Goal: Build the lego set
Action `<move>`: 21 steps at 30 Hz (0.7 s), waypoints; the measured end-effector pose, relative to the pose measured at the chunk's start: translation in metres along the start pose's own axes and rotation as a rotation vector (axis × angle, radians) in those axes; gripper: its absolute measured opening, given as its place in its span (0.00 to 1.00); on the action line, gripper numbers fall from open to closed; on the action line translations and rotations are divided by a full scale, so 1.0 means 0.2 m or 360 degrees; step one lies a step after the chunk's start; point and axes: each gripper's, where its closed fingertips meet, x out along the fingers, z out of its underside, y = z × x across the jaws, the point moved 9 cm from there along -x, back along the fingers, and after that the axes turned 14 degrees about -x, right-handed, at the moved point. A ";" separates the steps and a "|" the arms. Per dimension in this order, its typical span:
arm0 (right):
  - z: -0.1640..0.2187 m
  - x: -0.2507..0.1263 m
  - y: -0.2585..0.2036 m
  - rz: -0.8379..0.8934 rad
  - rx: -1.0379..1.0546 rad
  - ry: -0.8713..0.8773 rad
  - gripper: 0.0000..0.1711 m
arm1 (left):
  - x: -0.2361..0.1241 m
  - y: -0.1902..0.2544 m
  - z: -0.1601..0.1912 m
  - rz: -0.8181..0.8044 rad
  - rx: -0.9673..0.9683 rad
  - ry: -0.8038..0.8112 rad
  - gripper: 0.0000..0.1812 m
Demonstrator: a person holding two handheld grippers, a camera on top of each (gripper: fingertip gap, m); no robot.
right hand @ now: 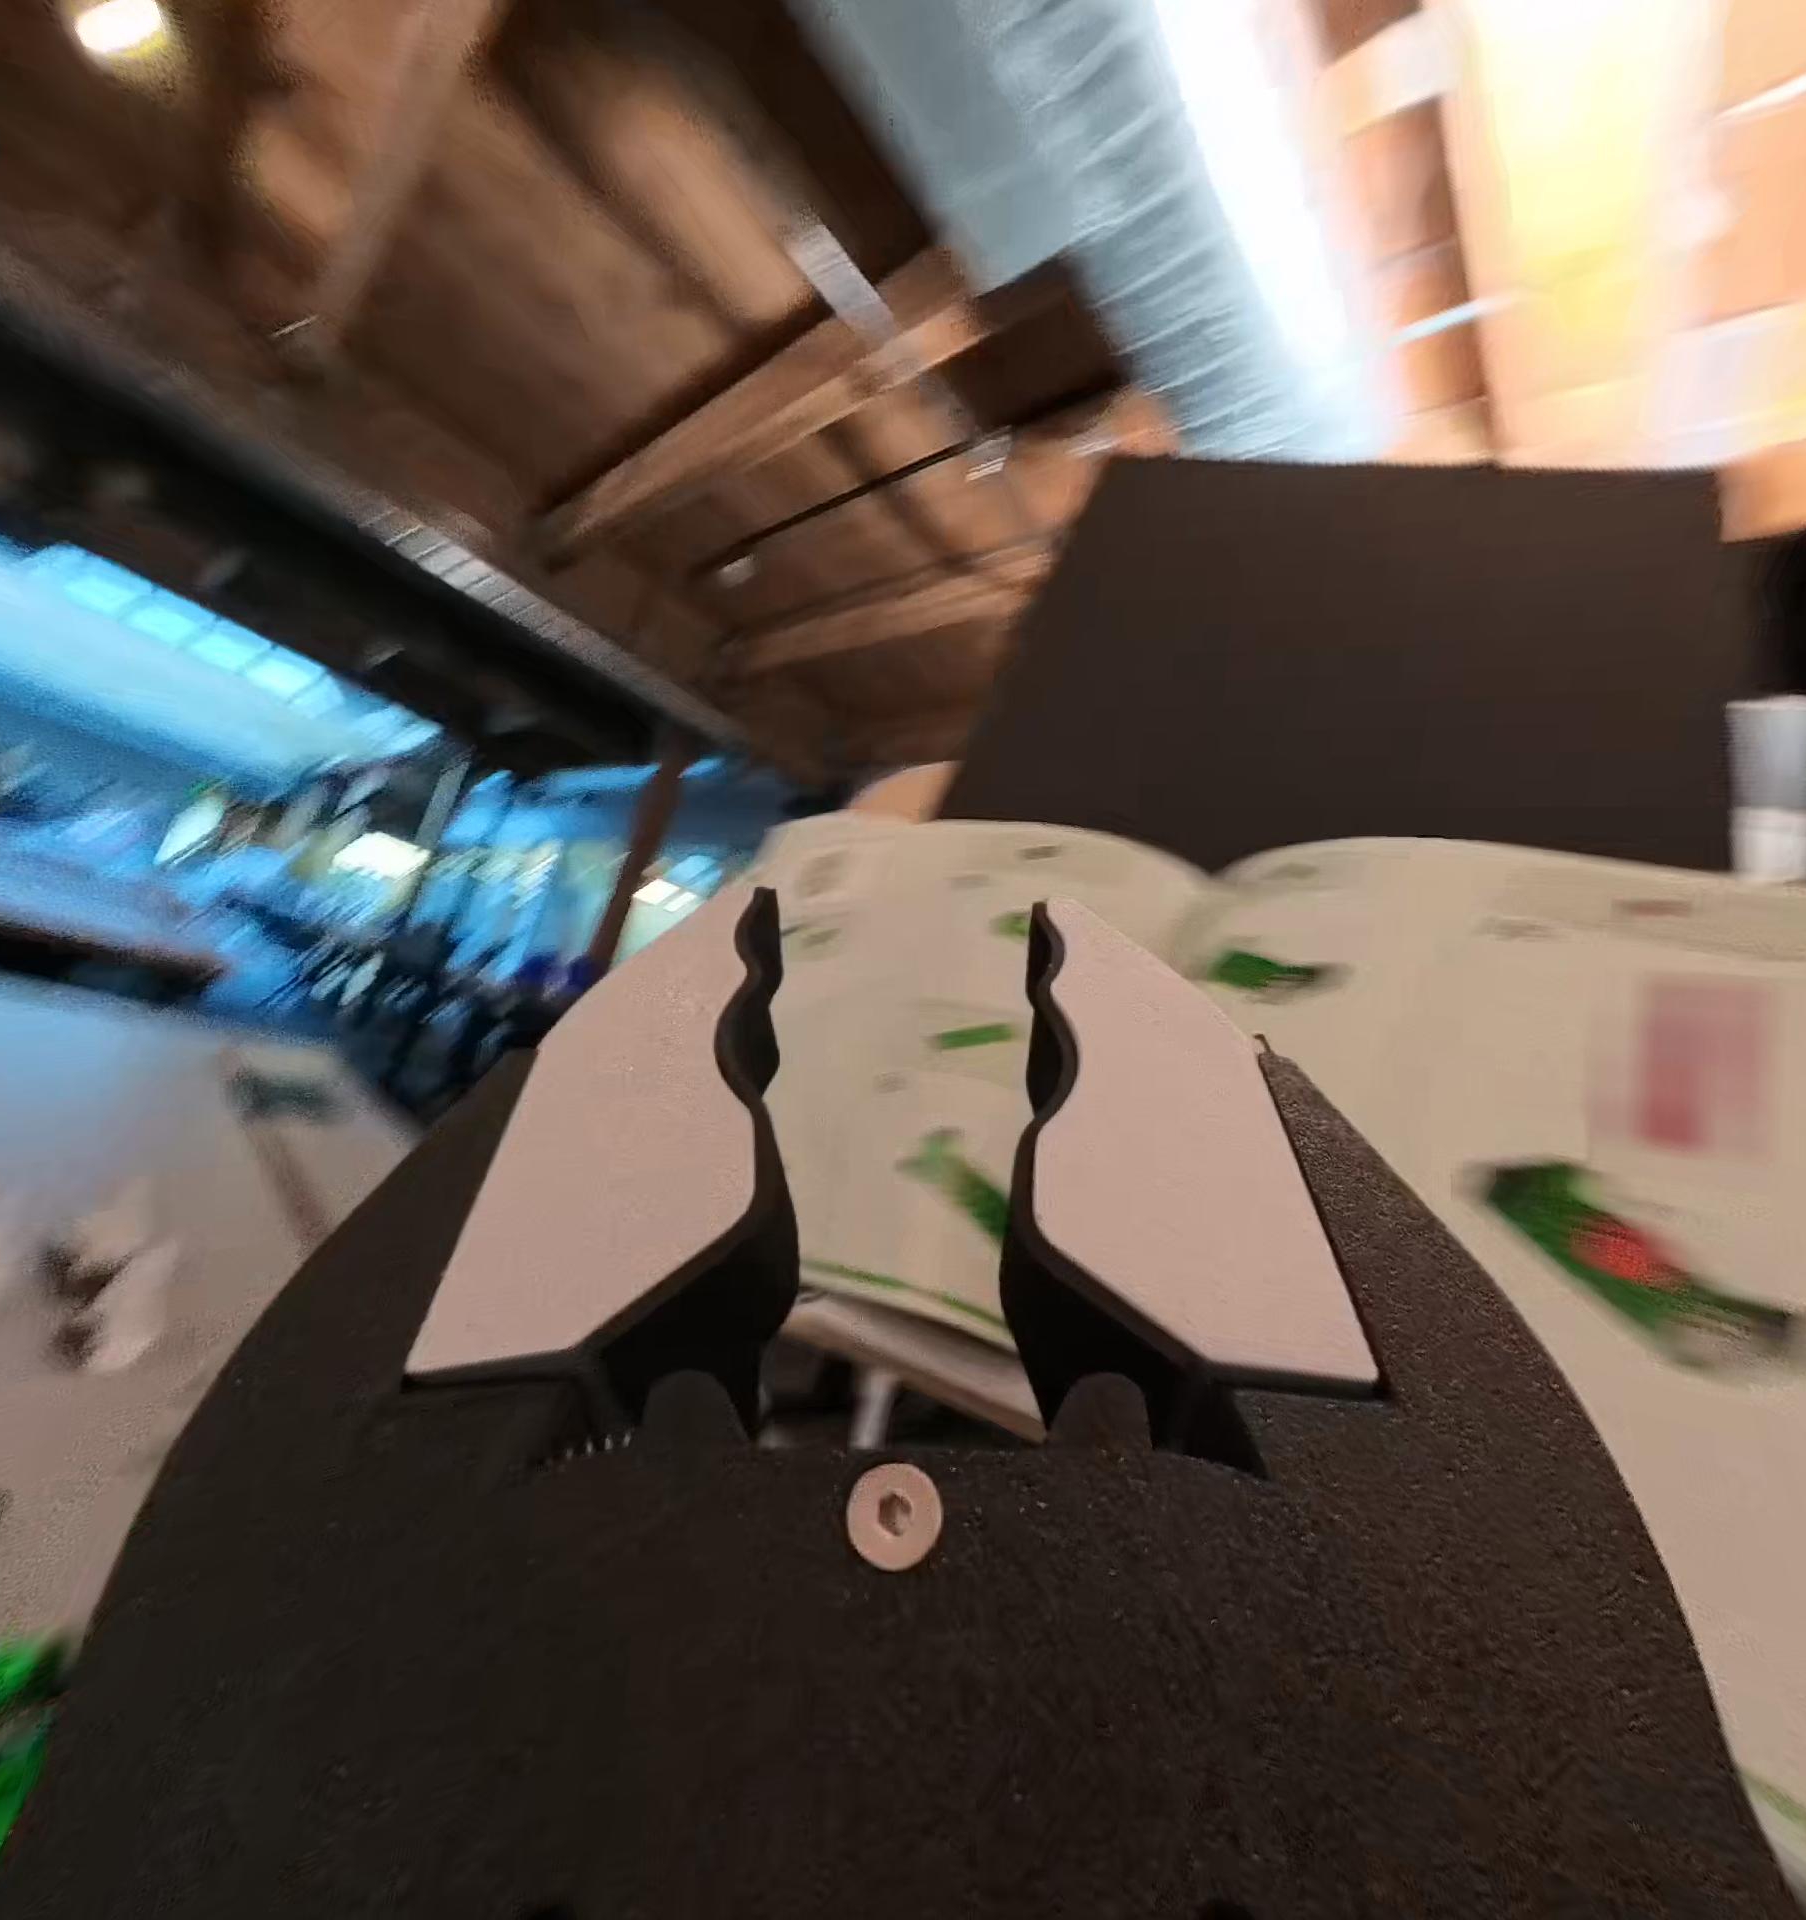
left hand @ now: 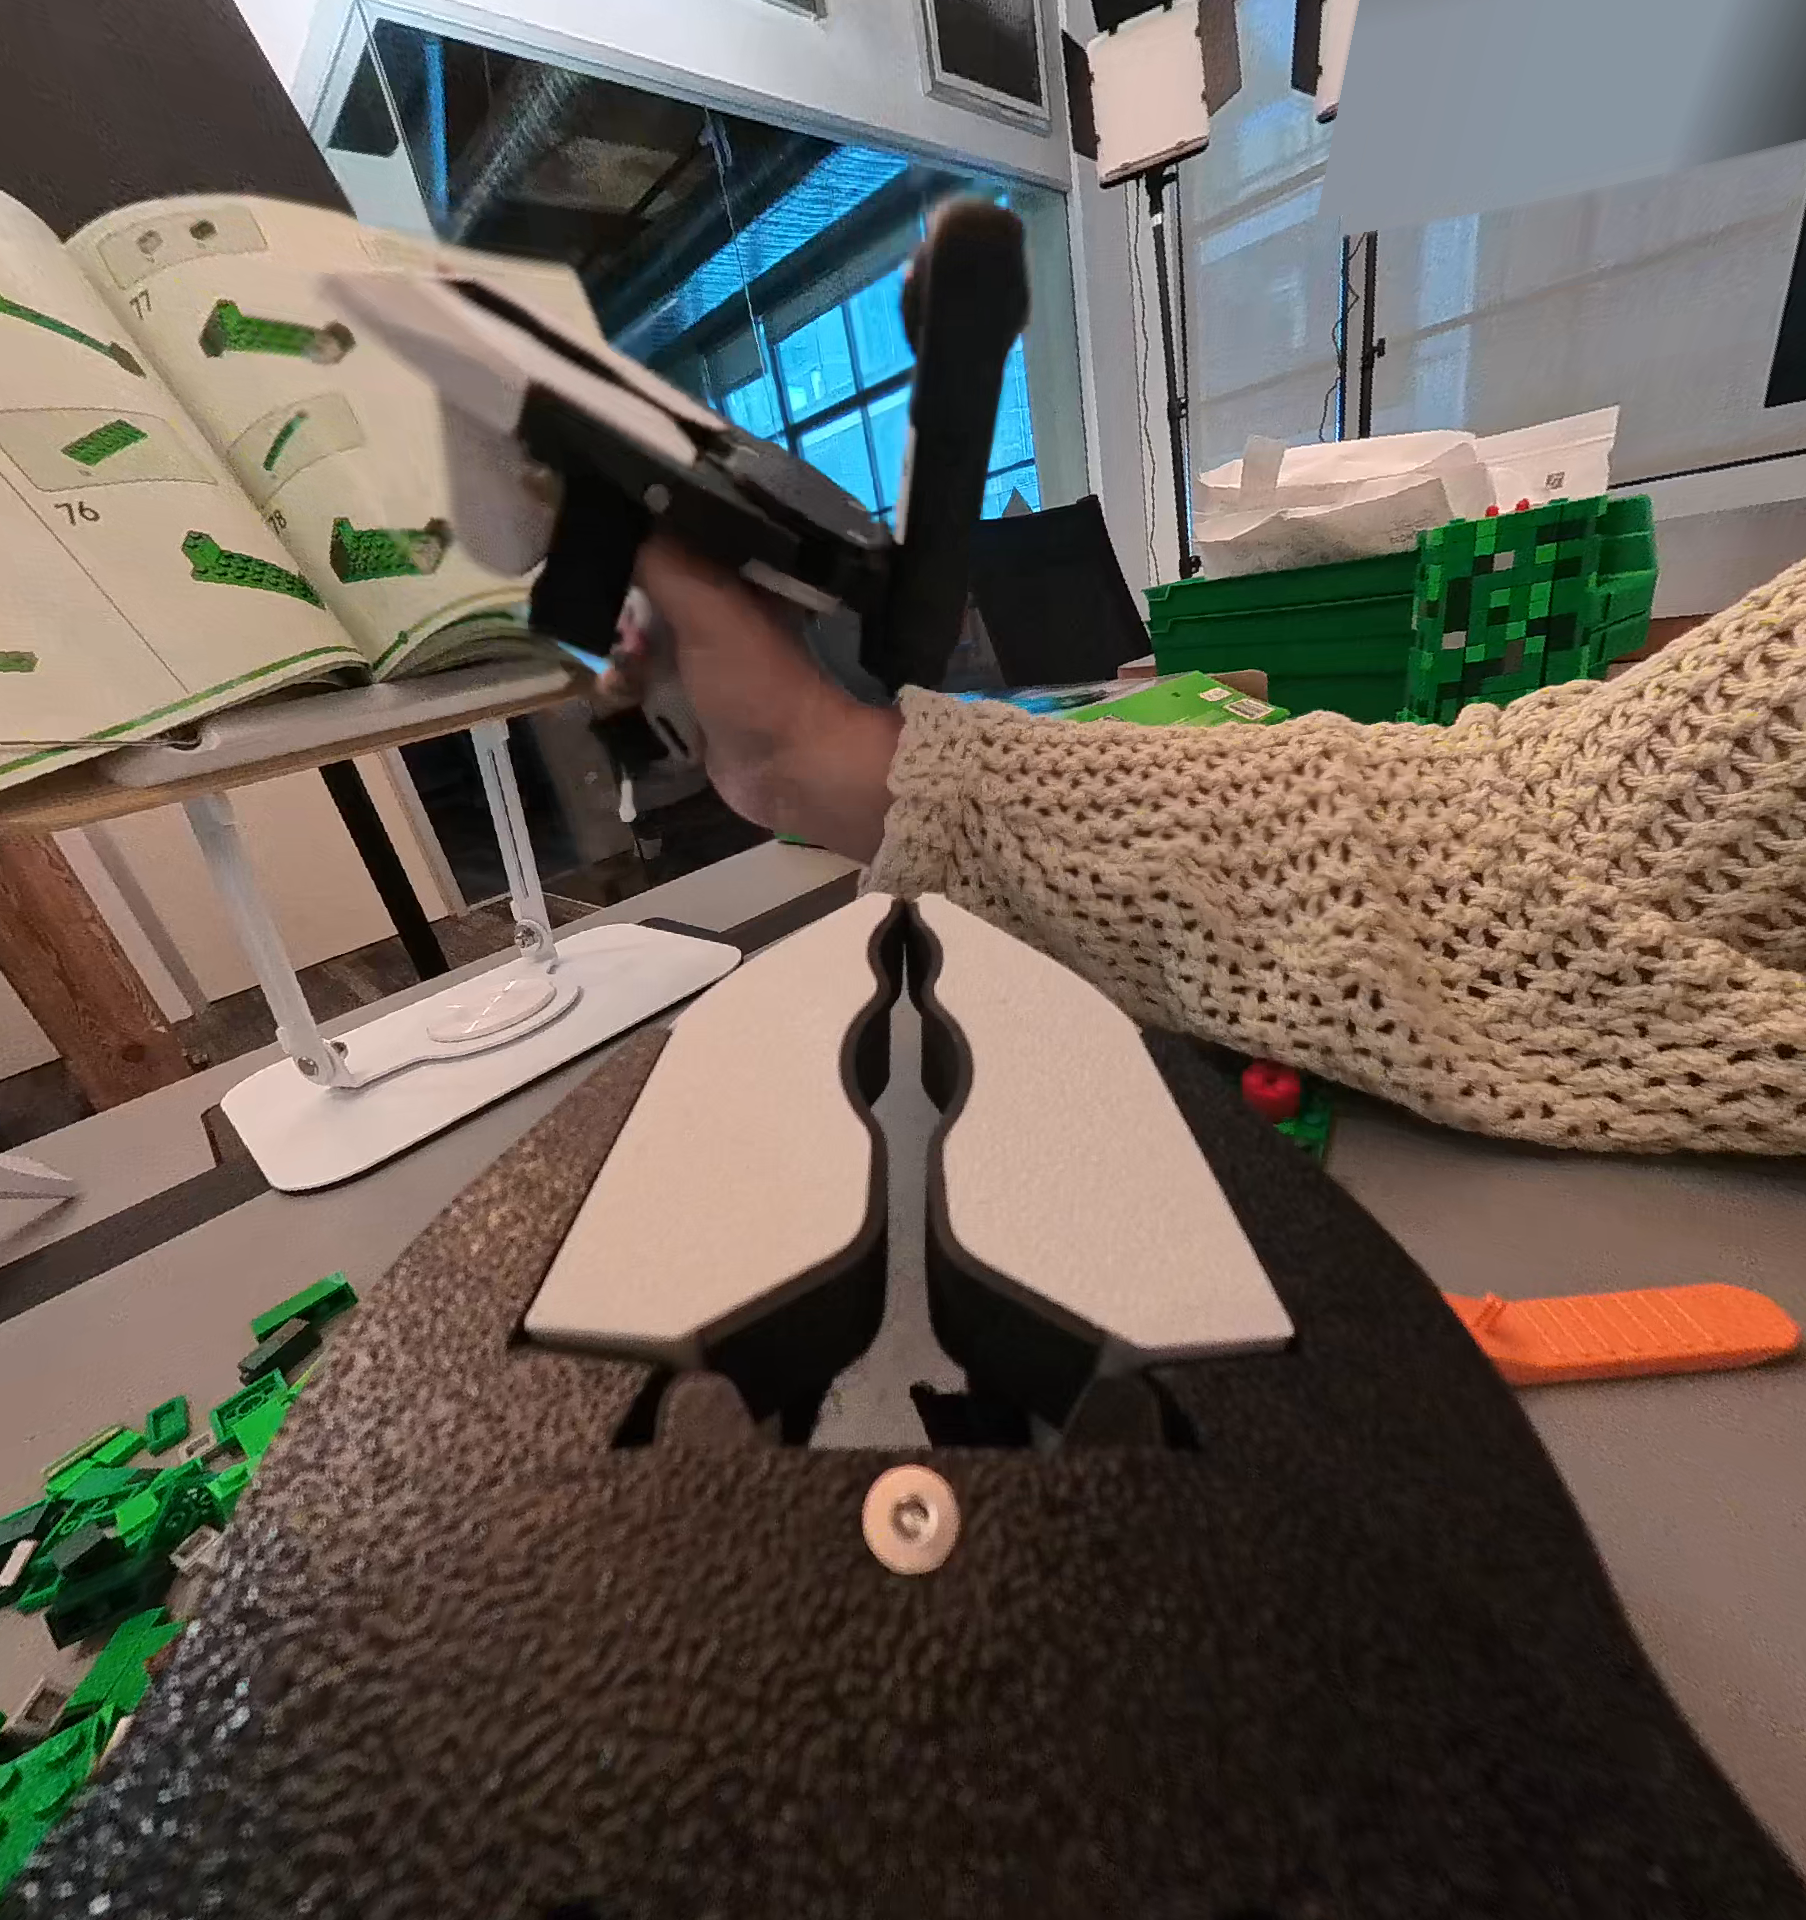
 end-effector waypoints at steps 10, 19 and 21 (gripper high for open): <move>0.48 -0.37 0.47 0.0802 0.1019 -0.0238 0.24 | 0.00 0.00 0.00 0.0000 0.0002 -0.0005 0.00; 0.70 -0.43 0.44 0.0763 0.1915 -0.0096 0.20 | 0.00 0.00 0.00 0.0000 0.0001 -0.0003 0.00; 0.71 -0.42 0.42 0.0738 0.2004 -0.0105 0.19 | 0.00 0.00 0.00 0.0000 0.0000 -0.0002 0.00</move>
